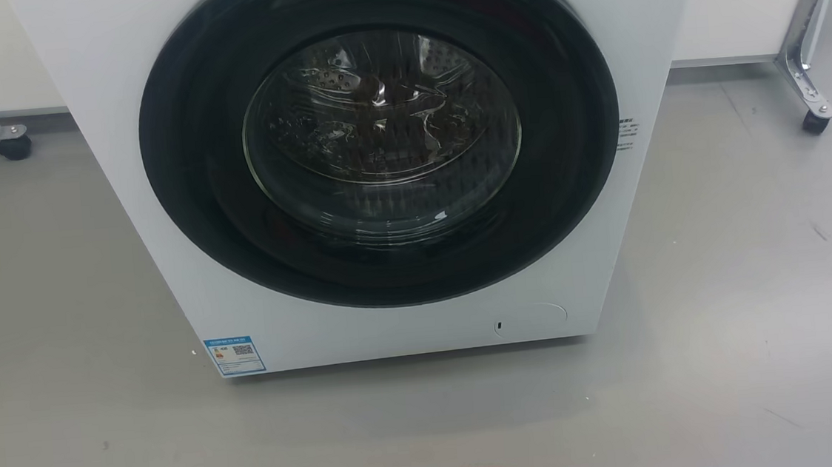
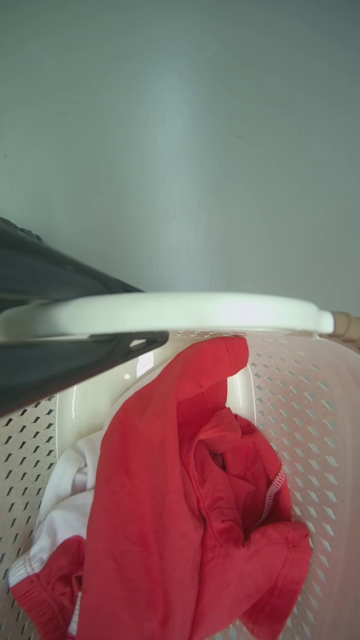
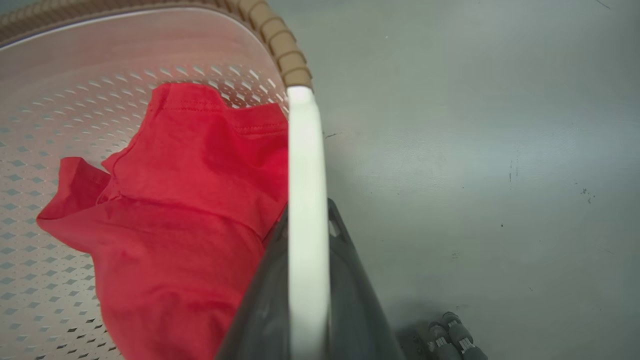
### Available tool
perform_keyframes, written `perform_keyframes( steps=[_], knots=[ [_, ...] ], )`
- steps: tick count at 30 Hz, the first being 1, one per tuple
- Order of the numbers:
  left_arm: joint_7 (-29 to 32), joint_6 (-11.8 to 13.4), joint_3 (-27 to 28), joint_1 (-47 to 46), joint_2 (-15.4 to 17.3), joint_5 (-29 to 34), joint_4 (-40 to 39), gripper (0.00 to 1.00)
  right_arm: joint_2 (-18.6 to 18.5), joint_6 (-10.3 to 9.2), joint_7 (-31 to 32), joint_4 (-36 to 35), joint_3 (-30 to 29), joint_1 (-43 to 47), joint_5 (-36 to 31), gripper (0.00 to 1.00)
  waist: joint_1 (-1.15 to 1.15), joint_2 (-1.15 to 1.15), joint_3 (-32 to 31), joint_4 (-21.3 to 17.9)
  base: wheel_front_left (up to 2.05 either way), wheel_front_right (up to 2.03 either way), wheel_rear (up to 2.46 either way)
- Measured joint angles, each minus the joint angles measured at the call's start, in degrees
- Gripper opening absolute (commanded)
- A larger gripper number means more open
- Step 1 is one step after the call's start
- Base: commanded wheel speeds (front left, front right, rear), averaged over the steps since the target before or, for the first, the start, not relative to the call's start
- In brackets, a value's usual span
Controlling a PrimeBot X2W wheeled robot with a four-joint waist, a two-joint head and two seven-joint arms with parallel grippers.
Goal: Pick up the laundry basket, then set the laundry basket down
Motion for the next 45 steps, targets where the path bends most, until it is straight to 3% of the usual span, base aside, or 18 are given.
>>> perform_keyframes(
  steps=[30,45],
  knots=[
    [-0.4,0.1,-1.6,-0.7,0.0,-1.0,0.7,0.0,-0.1,-0.35,-0.7,0.3,4.2,-1.0,4.9,0.0,0.0,0.0,1.3,-0.5,0.0,0.0,0.0],
    [-1.0,0.3,-1.2,-6.3,0.1,-1.1,1.2,0.0,-0.2,-0.51,-3.1,0.1,5.1,-6.1,6.4,0.0,0.01,0.0,6.8,-0.8,0.0,0.0,0.0]
  ],
)
